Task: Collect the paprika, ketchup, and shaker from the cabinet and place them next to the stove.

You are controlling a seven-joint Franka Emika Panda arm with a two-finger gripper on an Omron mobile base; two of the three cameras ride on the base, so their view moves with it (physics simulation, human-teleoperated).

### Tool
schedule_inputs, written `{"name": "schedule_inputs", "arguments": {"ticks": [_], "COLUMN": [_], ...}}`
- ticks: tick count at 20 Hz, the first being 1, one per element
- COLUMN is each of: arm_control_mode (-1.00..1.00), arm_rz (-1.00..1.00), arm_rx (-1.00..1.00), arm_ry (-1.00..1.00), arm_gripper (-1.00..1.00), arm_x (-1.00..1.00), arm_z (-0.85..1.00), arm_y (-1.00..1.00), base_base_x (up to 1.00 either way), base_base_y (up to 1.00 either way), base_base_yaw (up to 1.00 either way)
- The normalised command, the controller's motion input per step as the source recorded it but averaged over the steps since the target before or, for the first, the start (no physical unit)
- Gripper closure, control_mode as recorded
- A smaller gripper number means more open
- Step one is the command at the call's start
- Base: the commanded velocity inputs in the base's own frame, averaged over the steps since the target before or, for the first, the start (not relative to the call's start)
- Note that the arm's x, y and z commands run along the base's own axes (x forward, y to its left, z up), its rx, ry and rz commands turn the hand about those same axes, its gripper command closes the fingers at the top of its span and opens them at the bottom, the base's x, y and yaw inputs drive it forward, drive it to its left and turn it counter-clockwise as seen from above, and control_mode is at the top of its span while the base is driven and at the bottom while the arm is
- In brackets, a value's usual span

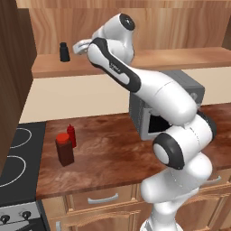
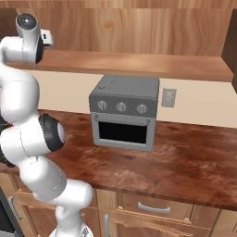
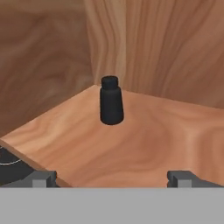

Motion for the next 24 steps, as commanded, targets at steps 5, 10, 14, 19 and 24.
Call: {"name": "schedule_inputs", "arguments": {"ticks": [5, 10, 14, 19, 24], "arm_control_mode": [-1.00, -1.00, -1.00, -1.00, -1.00], "arm_rz": [0.00, 0.00, 0.00, 0.00, 0.00], "arm_rx": [-0.03, 0.00, -0.02, -0.04, -0.01], "arm_ry": [0.04, -0.02, -0.11, -0.12, -0.07], "arm_gripper": [-1.00, -1.00, -1.00, -1.00, -1.00], "arm_x": [0.32, 0.20, 0.20, 0.19, 0.18], "arm_z": [0.01, 0.00, -0.04, -0.13, -0.13], "arm_y": [0.07, 0.05, 0.05, 0.11, 0.18], "base_base_x": [0.00, 0.00, 0.00, 0.00, 0.00], "base_base_y": [0.00, 0.00, 0.00, 0.00, 0.00], "base_base_yaw": [0.00, 0.00, 0.00, 0.00, 0.00]}}
